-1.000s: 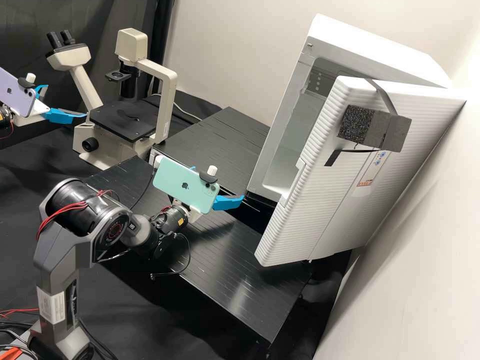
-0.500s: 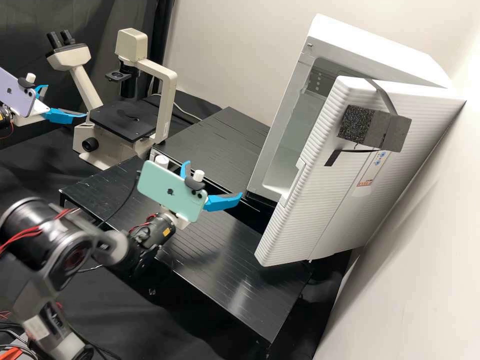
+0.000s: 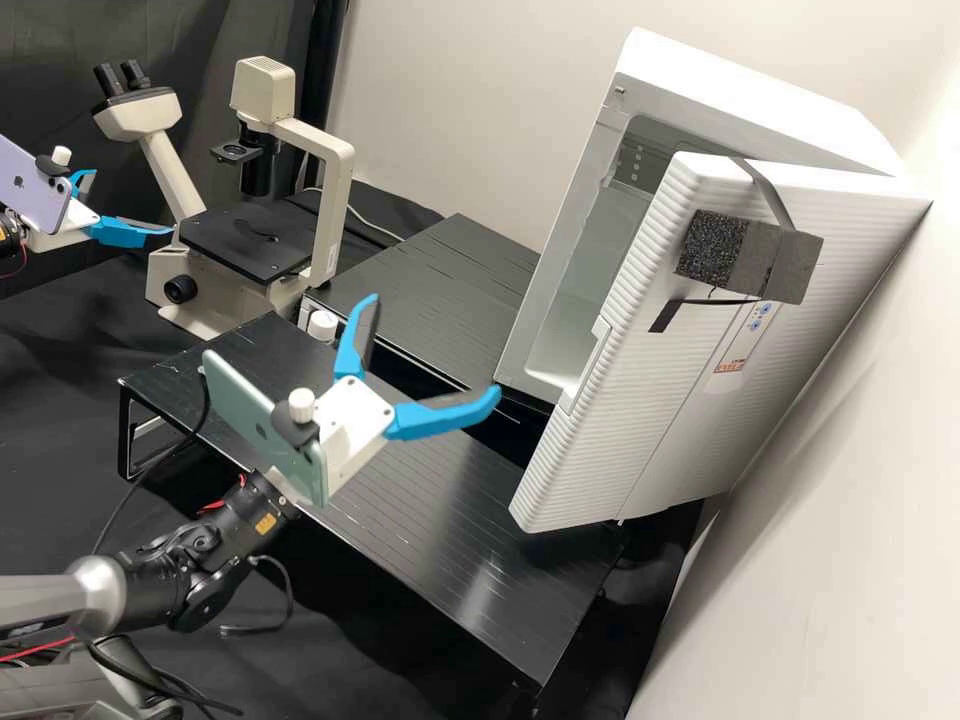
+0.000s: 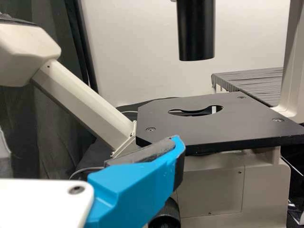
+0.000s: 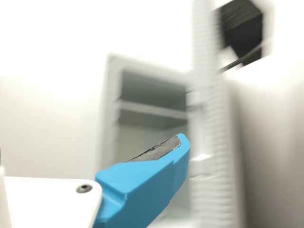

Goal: Close the incubator door.

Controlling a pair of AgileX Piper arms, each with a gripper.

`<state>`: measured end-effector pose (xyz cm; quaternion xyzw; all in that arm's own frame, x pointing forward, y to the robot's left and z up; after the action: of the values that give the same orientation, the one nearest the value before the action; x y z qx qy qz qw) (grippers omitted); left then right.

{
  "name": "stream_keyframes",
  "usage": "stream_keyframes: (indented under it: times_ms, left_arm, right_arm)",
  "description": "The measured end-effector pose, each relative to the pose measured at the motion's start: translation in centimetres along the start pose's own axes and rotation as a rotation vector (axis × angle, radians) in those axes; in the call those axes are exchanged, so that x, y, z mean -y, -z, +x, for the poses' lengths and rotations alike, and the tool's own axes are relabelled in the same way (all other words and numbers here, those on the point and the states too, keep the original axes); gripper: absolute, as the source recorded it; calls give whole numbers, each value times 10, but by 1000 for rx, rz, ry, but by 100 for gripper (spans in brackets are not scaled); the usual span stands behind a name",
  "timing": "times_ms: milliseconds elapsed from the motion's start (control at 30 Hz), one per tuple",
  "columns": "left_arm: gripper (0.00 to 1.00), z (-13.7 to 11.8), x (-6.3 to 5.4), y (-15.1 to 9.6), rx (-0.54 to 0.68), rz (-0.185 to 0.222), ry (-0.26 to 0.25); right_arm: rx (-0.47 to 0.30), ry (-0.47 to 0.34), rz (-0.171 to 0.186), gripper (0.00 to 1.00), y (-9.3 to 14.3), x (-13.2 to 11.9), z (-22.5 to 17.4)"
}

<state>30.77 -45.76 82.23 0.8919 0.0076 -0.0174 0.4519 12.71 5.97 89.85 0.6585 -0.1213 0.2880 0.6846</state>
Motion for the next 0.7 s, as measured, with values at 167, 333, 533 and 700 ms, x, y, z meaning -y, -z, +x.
stream_keyframes:
  times_ms: [167,333,533,700]
  left_arm:
    - [100,0,0,0,0,0,0]
    - [100,0,0,0,0,0,0]
    - [100,0,0,0,0,0,0]
    - [100,0,0,0,0,0,0]
  right_arm:
    - [100,-88,-8,100,-17,-15,-1]
    - [207,-57,-3,100,-39,-8,6]
    - [319,11,-26,100,-67,6,27]
    - [360,11,-24,100,-79,12,42]
